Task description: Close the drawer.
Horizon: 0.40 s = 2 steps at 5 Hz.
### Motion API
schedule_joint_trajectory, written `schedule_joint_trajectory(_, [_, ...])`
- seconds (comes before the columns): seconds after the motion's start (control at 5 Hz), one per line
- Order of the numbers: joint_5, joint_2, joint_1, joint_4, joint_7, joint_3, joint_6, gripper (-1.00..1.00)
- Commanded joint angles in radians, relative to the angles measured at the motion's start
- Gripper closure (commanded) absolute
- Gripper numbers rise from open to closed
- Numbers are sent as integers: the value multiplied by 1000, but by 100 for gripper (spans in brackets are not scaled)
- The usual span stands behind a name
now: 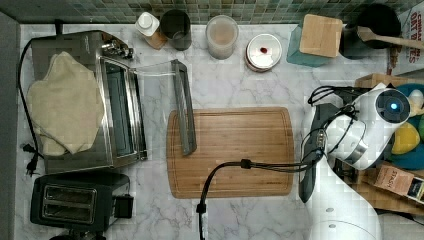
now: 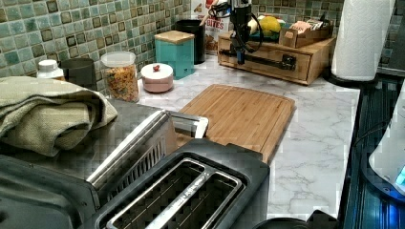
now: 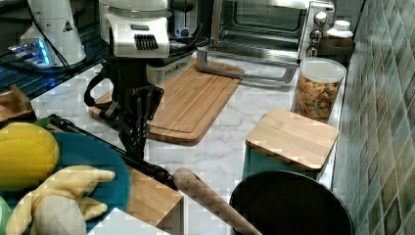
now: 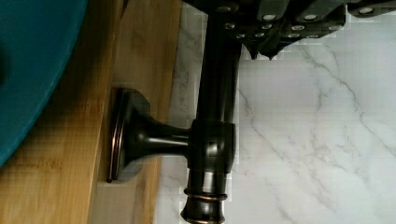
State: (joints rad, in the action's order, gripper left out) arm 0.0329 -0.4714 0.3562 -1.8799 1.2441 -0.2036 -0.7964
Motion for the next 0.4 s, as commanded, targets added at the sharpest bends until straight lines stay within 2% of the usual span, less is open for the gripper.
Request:
schedule_joint_trajectory(0.2, [34, -43, 162, 63, 40, -153, -36, 100])
schedule_joint_trajectory(0.4, [31, -43, 158, 63, 42, -157, -36, 100])
